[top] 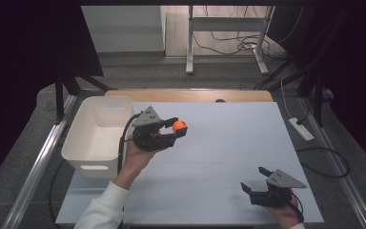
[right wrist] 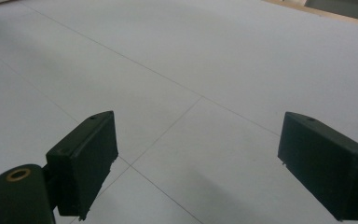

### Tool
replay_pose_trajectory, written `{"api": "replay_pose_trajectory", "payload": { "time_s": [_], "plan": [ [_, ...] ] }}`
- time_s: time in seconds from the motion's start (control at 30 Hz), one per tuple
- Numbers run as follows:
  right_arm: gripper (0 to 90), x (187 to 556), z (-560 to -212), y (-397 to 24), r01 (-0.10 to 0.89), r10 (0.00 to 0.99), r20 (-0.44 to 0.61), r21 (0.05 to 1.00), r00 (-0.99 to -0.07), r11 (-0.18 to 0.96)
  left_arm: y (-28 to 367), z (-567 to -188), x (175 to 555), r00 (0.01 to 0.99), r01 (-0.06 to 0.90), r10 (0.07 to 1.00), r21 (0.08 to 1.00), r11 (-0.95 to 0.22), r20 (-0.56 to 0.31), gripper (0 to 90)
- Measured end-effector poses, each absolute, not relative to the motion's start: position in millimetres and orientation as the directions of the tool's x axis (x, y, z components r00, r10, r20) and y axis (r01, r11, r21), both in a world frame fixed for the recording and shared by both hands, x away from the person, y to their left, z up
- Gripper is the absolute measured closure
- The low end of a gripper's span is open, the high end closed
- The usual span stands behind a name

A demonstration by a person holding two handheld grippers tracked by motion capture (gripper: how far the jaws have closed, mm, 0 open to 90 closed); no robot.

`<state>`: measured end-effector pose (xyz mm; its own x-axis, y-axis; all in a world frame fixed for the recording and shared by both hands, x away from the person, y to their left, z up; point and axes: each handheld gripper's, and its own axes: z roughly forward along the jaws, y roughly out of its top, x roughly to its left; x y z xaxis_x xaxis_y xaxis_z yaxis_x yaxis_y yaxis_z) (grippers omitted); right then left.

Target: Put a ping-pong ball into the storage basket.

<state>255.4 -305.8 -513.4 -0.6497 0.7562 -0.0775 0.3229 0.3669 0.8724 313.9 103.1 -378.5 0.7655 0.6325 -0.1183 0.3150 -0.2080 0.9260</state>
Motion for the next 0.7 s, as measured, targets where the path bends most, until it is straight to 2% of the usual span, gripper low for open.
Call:
{"api": "replay_pose_trajectory", "payload": {
  "time_s": [0.7],
  "plan": [
    [11.5, 256, -513, -307, 0.326, 0.761, -0.077, 0.873, -0.644, 0.364, 127, -375, 313, 0.725, 0.325, 0.678, 0.927, -0.186, -0.118, 50.7]
  ]
}}
